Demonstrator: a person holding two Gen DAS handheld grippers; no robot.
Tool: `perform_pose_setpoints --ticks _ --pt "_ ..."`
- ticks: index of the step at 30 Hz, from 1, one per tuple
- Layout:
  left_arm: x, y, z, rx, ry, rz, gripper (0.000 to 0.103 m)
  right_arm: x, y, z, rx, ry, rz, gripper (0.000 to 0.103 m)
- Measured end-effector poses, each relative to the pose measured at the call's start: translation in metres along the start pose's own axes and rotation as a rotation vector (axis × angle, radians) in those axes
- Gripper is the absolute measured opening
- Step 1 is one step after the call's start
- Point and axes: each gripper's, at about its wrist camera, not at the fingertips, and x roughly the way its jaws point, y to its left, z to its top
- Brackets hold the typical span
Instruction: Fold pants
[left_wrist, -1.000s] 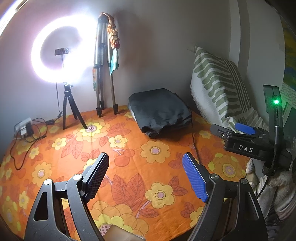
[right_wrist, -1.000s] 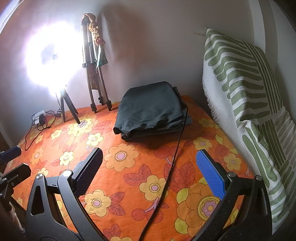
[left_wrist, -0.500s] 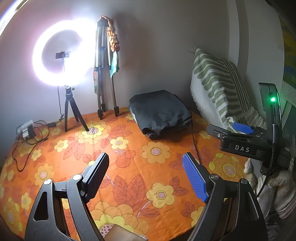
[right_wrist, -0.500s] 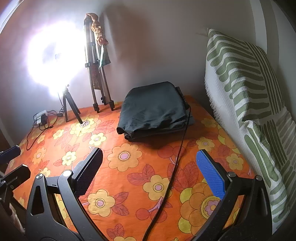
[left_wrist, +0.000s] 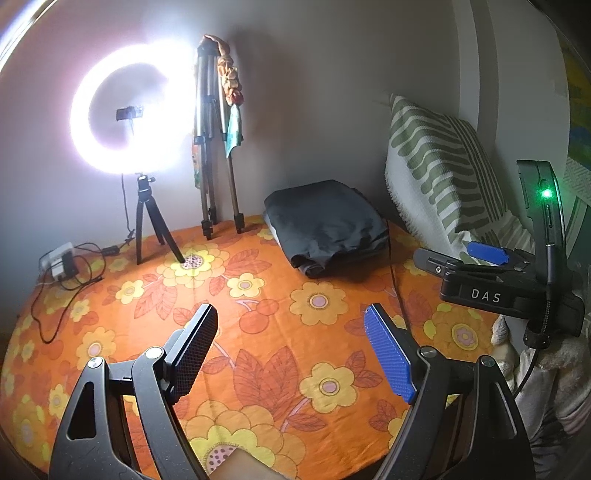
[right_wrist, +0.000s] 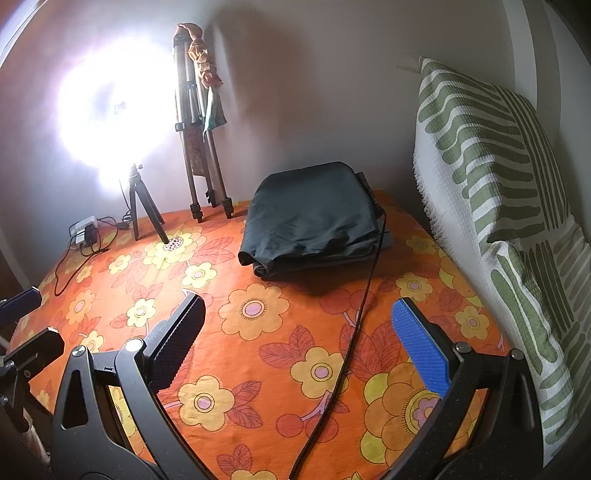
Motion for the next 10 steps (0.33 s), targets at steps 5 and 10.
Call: perform_pose_setpoints --ticks 5,10 --pt "-0.0021 -0.0022 -0.0017 0.015 -0.014 0.008 0.082 -0.0005 0.0014 -0.0002 -0.003 -0.001 -0.001 0.103" --pt "-0.0026 0.0006 -0.0021 0.003 -0.013 0.011 0.082 0.0003 0.0029 -0.0006 -0.003 0.000 0.004 0.103"
